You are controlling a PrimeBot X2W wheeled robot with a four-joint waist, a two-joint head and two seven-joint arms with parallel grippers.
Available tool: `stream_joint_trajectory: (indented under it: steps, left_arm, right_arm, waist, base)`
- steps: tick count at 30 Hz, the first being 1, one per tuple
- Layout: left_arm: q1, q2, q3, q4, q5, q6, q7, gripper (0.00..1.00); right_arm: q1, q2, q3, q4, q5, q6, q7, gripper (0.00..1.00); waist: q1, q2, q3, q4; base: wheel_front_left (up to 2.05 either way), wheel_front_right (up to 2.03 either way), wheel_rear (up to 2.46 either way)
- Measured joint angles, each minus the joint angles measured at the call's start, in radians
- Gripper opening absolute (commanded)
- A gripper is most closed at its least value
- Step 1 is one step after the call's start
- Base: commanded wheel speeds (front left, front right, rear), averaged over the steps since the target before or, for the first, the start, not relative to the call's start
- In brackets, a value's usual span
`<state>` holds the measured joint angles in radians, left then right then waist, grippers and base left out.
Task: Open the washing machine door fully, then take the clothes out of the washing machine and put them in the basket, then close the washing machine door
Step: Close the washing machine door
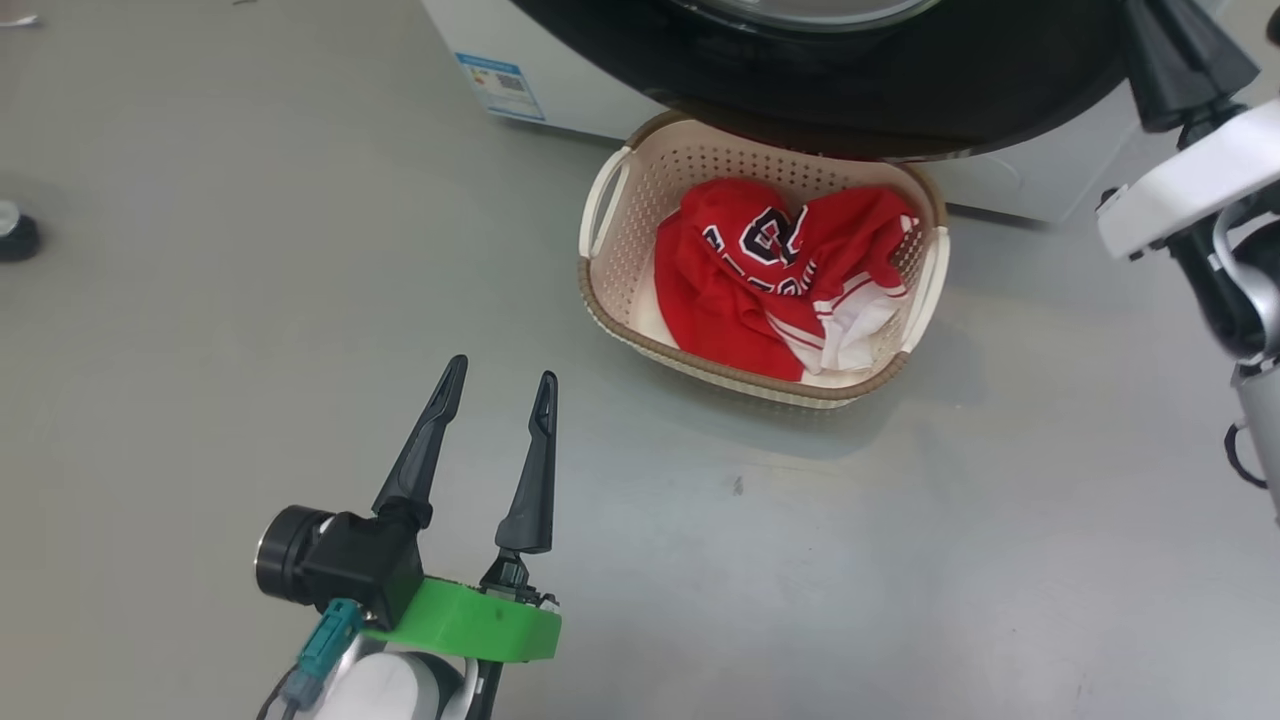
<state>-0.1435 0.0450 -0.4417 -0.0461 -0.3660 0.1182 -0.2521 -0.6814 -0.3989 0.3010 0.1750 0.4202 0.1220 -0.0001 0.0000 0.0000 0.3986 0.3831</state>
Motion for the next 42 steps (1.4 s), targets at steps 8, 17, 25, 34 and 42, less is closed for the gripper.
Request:
stream_joint_trajectory:
  steps: [8, 17, 25, 34, 42]
  left_arm:
    - [-0.002, -0.001, -0.007, -0.029, -0.032, 0.0, 0.0, 1.0]
    - [-0.009, -0.002, -0.009, -0.048, -0.039, 0.0, 0.0, 1.0]
    - [-0.024, -0.003, -0.041, -0.059, -0.048, 0.0, 0.0, 1.0]
    - [-0.038, -0.004, -0.049, -0.059, -0.049, 0.001, 0.0, 1.0]
    - [-0.041, -0.004, -0.049, -0.059, -0.057, 0.001, 0.0, 1.0]
  right_arm:
    - [-0.086, -0.011, -0.02, 0.075, 0.072, 0.0, 0.022, 0.0]
    - [-0.156, -0.04, -0.007, 0.116, 0.089, 0.009, 0.031, 0.0]
    - [-0.229, -0.098, 0.0, 0.157, 0.09, 0.009, 0.042, 0.0]
    - [-0.311, -0.121, 0.004, 0.212, 0.089, 0.009, 0.047, 0.0]
    - [-0.334, -0.116, -0.003, 0.253, 0.098, 0.011, 0.03, 0.0]
  waist:
    - [0.0, 0.0, 0.04, 0.052]
    - [0.0, 0.0, 0.069, 0.067]
    - [0.0, 0.0, 0.087, 0.087]
    - [0.0, 0.0, 0.102, 0.109]
    - [0.0, 0.0, 0.103, 0.111]
  base:
    - [0.0, 0.0, 0.0]
    - [0.0, 0.0, 0.0]
    - [0.0, 0.0, 0.0]
    - [0.0, 0.0, 0.0]
    - [0.0, 0.0, 0.0]
